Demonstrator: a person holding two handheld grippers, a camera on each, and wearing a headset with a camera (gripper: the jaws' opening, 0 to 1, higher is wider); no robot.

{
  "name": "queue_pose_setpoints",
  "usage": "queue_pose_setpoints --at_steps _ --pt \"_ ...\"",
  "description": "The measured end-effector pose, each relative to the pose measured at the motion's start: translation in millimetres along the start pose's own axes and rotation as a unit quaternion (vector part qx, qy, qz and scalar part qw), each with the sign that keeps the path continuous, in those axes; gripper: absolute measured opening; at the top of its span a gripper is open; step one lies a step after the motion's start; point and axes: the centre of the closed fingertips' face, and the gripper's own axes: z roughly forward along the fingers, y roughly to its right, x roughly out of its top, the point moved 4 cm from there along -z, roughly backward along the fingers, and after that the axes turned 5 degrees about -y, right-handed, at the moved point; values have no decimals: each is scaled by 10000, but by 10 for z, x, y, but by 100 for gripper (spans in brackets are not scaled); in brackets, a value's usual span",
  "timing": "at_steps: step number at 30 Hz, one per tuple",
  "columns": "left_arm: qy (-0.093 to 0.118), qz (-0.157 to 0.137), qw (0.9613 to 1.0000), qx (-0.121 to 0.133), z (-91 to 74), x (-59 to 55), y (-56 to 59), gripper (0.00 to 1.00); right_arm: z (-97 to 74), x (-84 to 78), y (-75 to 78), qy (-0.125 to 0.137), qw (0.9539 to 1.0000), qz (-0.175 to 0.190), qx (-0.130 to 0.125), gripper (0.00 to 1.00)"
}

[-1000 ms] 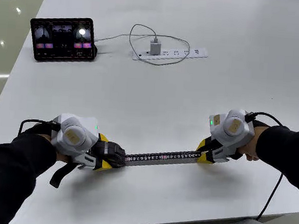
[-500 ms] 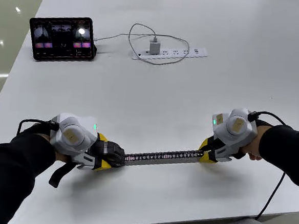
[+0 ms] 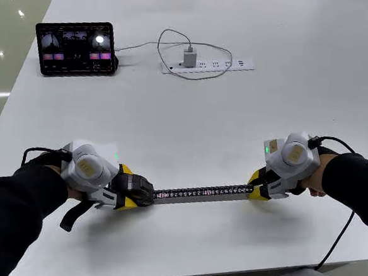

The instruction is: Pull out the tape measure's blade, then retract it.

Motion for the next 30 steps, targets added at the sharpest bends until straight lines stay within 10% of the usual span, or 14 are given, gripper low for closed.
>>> queue_pose_setpoints --at_steps 30 --pt "125 -42 9999 21 24 -22 -4 32 -60 -112 18 -106 9999 32 62 10"
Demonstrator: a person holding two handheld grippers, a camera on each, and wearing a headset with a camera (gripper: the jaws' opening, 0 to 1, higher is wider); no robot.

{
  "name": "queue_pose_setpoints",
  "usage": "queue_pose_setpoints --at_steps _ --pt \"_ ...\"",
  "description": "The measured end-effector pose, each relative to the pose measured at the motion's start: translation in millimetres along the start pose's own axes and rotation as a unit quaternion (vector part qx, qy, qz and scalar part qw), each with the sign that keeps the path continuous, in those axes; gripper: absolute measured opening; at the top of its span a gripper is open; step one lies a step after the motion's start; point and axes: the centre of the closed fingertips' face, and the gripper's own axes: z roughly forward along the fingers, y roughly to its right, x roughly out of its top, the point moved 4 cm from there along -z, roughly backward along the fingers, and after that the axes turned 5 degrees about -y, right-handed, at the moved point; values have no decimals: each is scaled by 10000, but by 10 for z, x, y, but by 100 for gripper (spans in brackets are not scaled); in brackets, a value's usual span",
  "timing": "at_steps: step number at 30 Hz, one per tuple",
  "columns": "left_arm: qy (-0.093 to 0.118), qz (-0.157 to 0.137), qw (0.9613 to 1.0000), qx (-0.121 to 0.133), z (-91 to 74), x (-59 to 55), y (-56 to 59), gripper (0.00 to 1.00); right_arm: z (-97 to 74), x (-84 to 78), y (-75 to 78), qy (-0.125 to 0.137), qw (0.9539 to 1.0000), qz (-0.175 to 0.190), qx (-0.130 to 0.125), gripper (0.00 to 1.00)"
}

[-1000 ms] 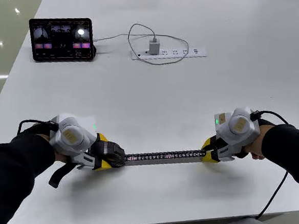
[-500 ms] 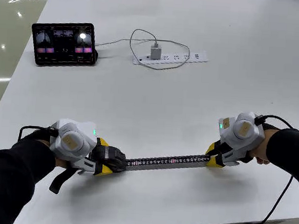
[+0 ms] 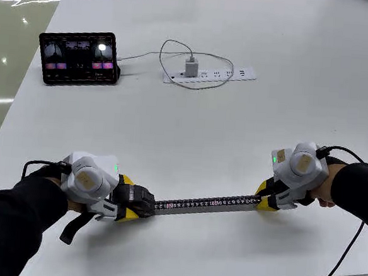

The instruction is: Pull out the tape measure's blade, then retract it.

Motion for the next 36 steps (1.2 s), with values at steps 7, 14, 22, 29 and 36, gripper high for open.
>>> queue_pose_setpoints --at_steps 7,14,22,29,36 --pt "-18 11 10000 14 -6 19 6 33 -3 28 -10 -163 9998 -152 -10 11" --pt "-98 30 9999 -10 -6 22 -5 33 -5 35 -3 -316 9987 -398 14 12" --pt "-267 117 9996 -35 -30 51 4 33 -2 49 -5 -548 9960 -709 -37 12" --pt "-437 241 9988 -9 -98 58 -16 35 -35 50 -4 -595 9957 -689 -147 18" --pt "-494 177 9986 38 -209 45 -54 40 -106 91 -49 -518 9964 -663 -104 20"
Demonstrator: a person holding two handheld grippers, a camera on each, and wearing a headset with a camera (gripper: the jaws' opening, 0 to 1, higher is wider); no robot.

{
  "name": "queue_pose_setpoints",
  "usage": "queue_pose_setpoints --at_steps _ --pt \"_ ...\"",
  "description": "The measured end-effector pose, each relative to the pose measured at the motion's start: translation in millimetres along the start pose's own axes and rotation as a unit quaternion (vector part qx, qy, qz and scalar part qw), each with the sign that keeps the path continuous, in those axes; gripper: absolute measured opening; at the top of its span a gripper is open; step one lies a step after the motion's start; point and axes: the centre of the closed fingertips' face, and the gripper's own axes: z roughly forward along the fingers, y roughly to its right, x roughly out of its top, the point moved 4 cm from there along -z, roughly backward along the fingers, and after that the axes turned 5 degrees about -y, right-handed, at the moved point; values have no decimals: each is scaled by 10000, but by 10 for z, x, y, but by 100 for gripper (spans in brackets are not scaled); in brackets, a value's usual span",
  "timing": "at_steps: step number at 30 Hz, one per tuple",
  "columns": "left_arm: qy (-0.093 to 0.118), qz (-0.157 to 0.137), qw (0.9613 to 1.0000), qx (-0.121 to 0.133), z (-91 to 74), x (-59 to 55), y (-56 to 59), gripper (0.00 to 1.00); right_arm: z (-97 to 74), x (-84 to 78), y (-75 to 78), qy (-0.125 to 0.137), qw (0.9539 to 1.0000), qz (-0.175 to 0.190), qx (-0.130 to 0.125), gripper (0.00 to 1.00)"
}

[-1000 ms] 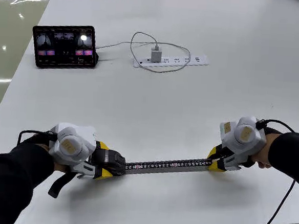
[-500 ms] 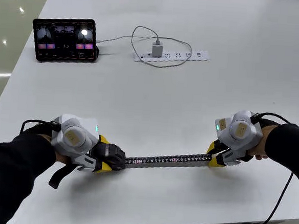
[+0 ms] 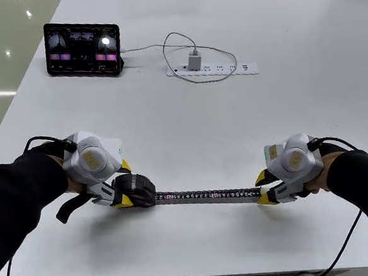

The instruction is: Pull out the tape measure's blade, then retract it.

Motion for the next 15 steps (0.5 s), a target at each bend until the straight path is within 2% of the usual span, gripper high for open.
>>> queue_pose_setpoints --at_steps 5,9,13,15 --pt "-9 19 10000 53 -84 5 20 40 -49 15 -37 75 9997 222 52 27" --pt "46 33 9999 86 -137 5 47 46 -104 4 -73 69 9993 363 32 33" --pt "22 -96 9999 138 -179 -21 68 54 -151 17 -102 106 9990 419 -65 34" --pt "23 -127 9999 62 -197 -39 106 55 -150 19 -116 117 9991 403 -78 35"
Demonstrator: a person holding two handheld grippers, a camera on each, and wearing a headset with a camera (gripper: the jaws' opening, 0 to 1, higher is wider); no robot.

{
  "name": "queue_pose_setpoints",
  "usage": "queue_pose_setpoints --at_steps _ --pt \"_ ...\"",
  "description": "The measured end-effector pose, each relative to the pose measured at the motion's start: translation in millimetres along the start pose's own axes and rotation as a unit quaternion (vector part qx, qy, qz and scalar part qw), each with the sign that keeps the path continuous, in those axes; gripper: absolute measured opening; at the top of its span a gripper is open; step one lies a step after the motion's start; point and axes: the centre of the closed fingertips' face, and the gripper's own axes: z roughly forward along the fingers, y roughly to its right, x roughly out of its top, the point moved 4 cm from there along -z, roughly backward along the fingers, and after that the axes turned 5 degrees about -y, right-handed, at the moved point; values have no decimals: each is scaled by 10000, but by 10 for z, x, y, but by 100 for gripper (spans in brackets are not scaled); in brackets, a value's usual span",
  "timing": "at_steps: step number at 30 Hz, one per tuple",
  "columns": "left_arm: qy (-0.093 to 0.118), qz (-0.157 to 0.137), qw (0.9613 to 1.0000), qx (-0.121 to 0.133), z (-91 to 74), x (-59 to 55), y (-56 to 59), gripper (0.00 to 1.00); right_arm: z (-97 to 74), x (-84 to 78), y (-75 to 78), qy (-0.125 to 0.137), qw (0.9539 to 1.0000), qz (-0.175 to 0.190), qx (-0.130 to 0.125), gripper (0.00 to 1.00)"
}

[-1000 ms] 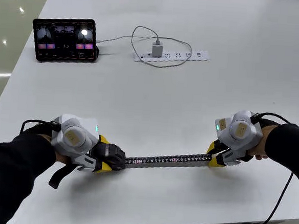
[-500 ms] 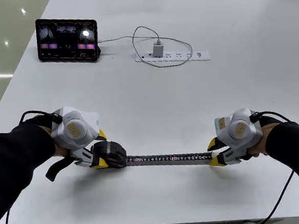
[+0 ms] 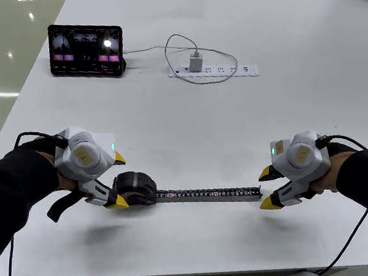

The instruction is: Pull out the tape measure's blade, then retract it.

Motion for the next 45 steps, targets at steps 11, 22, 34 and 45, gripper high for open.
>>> queue_pose_setpoints --at_steps 11,22,34,45 --pt "67 -623 9979 -179 -36 -97 72 75 -73 -76 -54 163 9997 125 -131 47" --pt "384 -1121 9929 124 -36 -120 110 94 -219 -85 -22 1211 9799 1365 -810 63" --pt "1072 -2579 9589 513 -166 -256 163 99 -333 -254 -200 1617 9589 1987 -1221 81" --pt "1368 -3296 9264 1200 -305 -459 79 99 -350 -509 -328 1830 9378 2647 -1302 89"
